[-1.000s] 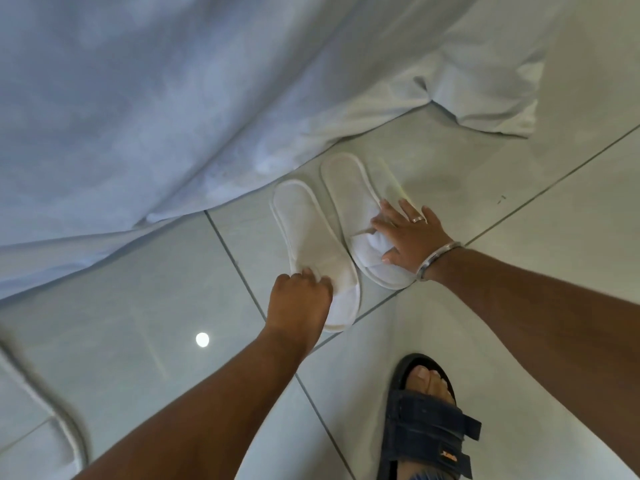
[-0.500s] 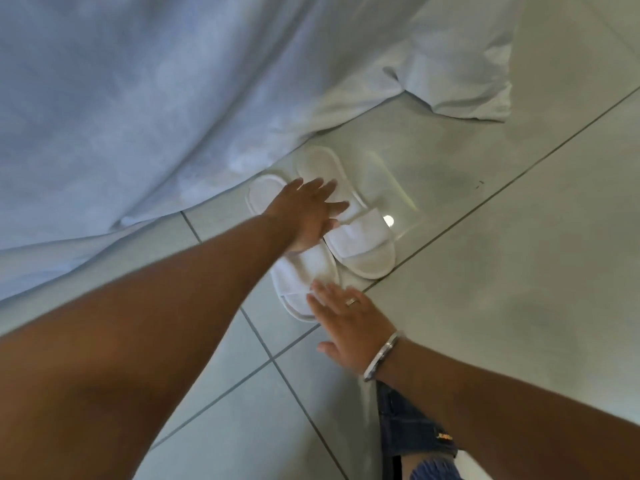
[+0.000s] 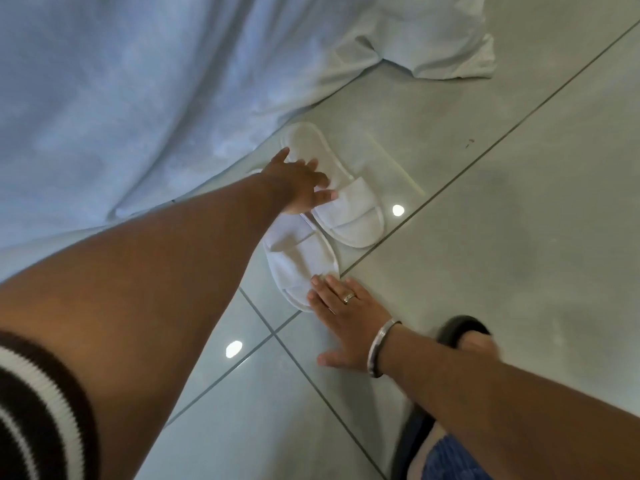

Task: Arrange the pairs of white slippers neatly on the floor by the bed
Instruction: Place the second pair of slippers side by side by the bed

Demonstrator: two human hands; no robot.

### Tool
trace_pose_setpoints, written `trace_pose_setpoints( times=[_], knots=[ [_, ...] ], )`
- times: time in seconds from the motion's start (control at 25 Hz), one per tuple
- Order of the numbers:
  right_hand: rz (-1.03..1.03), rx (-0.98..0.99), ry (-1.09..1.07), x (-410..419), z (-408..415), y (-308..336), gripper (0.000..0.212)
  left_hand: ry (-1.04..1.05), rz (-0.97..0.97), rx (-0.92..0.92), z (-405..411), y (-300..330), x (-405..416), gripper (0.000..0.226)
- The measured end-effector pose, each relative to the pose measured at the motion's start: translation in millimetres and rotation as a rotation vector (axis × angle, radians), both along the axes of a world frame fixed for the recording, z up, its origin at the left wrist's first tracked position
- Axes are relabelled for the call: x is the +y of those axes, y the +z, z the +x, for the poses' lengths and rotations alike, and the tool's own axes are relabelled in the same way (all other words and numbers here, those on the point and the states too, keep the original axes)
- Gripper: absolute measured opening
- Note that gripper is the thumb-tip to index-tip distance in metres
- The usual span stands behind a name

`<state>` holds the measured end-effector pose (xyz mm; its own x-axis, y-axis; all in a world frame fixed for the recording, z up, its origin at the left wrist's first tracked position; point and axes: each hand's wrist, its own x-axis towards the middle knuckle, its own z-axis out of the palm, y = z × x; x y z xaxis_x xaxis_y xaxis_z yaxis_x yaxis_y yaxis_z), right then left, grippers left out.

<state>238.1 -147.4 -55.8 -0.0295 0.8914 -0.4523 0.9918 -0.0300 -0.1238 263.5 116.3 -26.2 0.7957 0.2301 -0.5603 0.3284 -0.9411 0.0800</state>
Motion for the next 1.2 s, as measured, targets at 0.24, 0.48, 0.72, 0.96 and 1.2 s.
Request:
trace_pose_setpoints(
  times=[0.24, 0.48, 0.72, 0.96, 1.2],
  knots=[
    [-0.031, 0.064, 0.164, -82, 59, 4, 0.086, 0.108, 0.033, -0.028, -11, -3, 22, 0.063],
    [-0.134, -0.057, 0.127, -143, 139, 22, 0.080, 0.238, 0.076, -0.023, -42, -8, 42, 0.063],
    [-0.172, -0.070, -0.066, -146, 160, 21, 0.088, 0.298, 0.104, -0.115, -73, -31, 6, 0.072],
    [-0.022, 0.023, -0.248, -62, 164, -1, 0.097, 0.472, 0.117, -0.187, -88, -42, -78, 0.098],
    [0.026, 0.005, -0.238, 15, 166, -4, 0.098, 0.489, 0.105, -0.221, -75, -44, -98, 0.119]
  ],
)
